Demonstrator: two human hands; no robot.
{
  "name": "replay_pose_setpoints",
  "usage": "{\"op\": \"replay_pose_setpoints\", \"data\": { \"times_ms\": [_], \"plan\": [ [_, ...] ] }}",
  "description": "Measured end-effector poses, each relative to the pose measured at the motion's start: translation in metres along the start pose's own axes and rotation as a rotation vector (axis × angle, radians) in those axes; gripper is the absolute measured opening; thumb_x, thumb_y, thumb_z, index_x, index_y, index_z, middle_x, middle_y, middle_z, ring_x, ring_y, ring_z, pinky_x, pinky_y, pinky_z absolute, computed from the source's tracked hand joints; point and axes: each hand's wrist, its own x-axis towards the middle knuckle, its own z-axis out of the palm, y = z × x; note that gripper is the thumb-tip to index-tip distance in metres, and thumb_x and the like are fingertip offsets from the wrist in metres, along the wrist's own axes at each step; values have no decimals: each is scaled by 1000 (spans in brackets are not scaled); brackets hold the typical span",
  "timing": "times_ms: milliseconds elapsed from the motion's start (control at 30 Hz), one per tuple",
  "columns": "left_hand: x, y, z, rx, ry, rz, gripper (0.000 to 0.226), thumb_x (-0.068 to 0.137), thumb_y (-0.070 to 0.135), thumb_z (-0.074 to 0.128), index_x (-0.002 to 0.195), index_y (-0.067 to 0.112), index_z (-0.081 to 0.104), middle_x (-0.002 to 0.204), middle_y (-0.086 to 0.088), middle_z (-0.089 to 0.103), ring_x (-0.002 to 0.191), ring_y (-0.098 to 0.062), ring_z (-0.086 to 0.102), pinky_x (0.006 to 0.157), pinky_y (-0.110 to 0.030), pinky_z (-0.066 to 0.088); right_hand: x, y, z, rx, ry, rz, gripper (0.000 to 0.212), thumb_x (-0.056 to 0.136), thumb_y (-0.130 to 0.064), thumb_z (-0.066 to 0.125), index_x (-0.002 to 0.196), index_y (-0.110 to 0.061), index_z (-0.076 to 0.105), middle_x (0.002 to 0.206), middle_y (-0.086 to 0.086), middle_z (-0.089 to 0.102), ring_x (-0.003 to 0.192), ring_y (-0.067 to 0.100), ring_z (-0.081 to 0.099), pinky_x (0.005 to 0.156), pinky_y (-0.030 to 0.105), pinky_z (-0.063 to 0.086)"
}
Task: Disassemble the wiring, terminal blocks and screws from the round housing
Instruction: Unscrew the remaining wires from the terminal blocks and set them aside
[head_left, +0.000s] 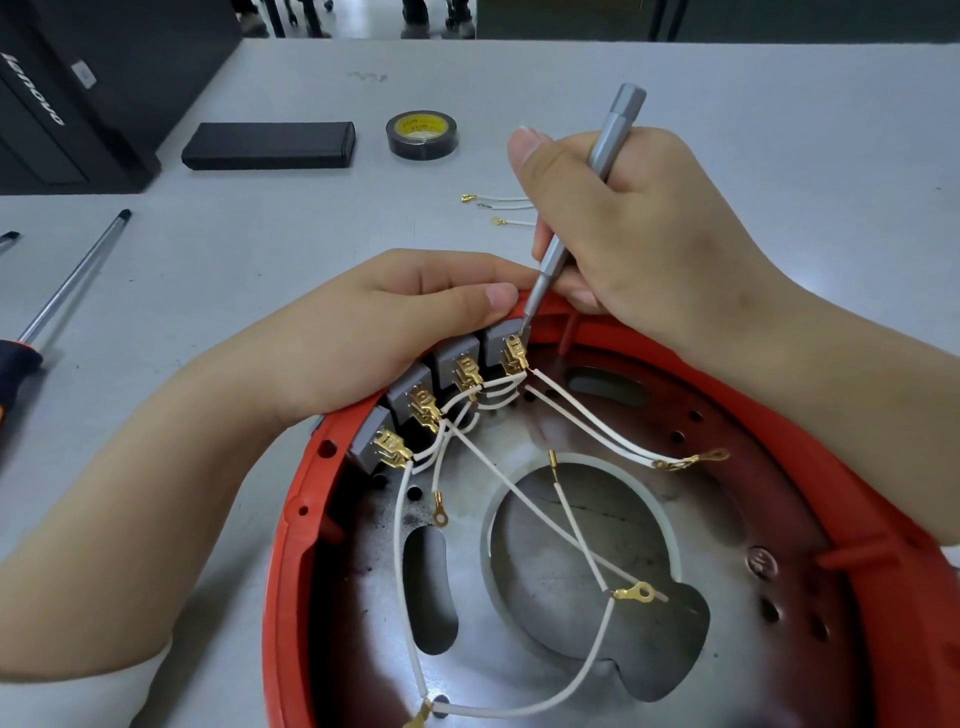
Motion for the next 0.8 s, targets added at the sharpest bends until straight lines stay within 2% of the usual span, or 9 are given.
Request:
{"op": "replay_pose_setpoints", "data": {
  "times_ms": [267, 467, 600, 733, 800],
  "plan": [
    [1, -2, -1, 13, 12, 0, 30, 92, 16, 45, 114, 12, 65, 103, -4, 74, 95, -14, 71, 80, -18, 54, 1, 0, 0, 33, -24, 15, 49, 102, -22, 43, 55, -9, 43, 32, -9, 39, 31, 5, 41, 39, 9, 29],
    [0, -4, -3, 22, 24, -9, 31, 94, 17, 46, 118, 12, 65, 107, -7, 73, 100, -21, 70, 86, -24, 55, 0, 1, 0, -50, 2, 3, 50, 93, -31, 61, 52, -10, 42, 37, -6, 39, 36, 5, 43, 42, 11, 33],
    [0, -4, -4, 47, 12, 0, 31, 96, 16, 45, 119, 12, 65, 108, -6, 73, 102, -20, 69, 88, -24, 54, -1, 1, 3, -120, 61, -68, 50, 90, -28, 66, 54, 1, 47, 38, -6, 35, 37, 5, 42, 41, 7, 29],
    [1, -4, -3, 63, 11, 16, 32, 94, 18, 45, 118, 9, 65, 109, -7, 73, 102, -20, 69, 91, -25, 53, 5, -1, 5, -195, 47, -111, 48, 94, -23, 58, 58, 8, 51, 47, 10, 48, 45, 16, 47, 47, 13, 35],
    [1, -4, -3, 57, 19, 12, 33, 91, 20, 46, 117, 8, 65, 109, -8, 73, 102, -22, 69, 92, -28, 53, 9, -1, 6, -208, 10, -77, 47, 97, -23, 52, 59, 4, 55, 45, 0, 51, 47, 11, 50, 49, 14, 38]
  ]
}}
